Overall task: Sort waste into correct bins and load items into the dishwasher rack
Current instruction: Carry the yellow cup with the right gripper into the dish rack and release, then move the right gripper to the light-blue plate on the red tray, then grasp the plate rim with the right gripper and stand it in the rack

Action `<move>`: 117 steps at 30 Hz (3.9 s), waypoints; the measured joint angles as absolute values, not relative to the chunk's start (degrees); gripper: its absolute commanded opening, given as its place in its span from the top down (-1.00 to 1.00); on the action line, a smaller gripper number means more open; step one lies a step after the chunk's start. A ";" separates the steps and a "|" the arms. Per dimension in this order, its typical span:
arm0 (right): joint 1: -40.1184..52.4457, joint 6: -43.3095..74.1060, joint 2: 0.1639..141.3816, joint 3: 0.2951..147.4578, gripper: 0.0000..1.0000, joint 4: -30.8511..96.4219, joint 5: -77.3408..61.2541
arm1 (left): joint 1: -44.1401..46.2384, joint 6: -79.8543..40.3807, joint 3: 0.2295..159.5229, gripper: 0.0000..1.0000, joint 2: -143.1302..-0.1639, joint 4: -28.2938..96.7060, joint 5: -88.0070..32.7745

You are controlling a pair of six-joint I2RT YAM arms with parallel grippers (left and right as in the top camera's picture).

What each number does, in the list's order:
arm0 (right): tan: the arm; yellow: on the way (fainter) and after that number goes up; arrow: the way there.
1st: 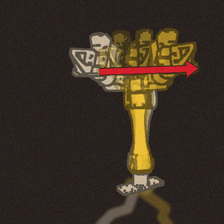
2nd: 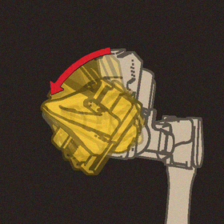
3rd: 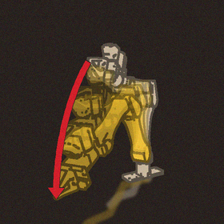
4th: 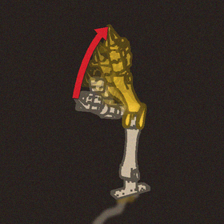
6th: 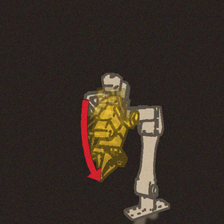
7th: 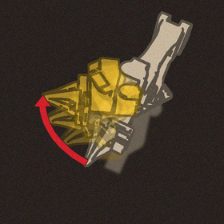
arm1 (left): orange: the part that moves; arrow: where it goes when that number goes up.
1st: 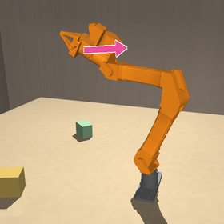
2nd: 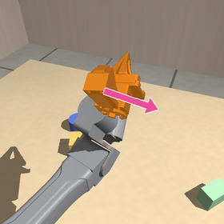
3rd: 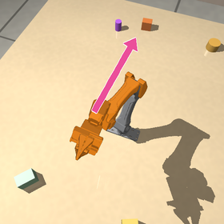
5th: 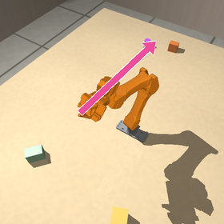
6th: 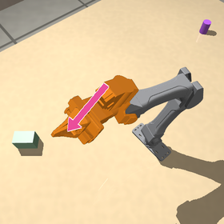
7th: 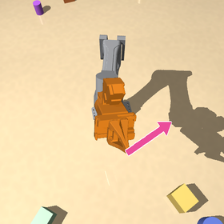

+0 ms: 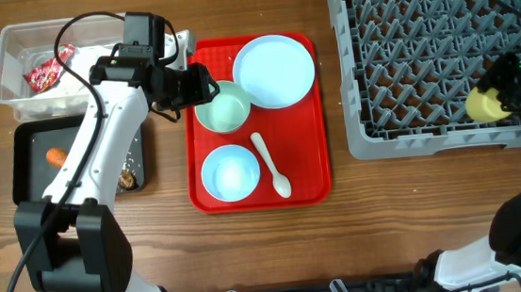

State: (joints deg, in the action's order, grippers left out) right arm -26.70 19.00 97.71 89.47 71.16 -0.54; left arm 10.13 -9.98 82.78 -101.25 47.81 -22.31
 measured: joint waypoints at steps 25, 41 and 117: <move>-29.63 18.35 106.19 89.47 0.04 64.95 -4.69 | 16.80 -9.98 82.78 0.07 -101.25 47.77 -20.45; -30.06 16.16 106.19 90.85 -1.00 65.45 -8.78 | 16.91 -9.98 82.78 0.05 -101.25 47.48 -19.07; 20.10 31.86 131.26 102.02 0.70 52.38 -2.90 | 2.50 -7.16 83.37 -0.98 -91.11 55.16 -12.60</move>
State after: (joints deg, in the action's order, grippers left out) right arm 20.10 31.86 131.26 102.02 52.38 -2.90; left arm 2.50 -7.16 83.37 -91.11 55.16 -12.60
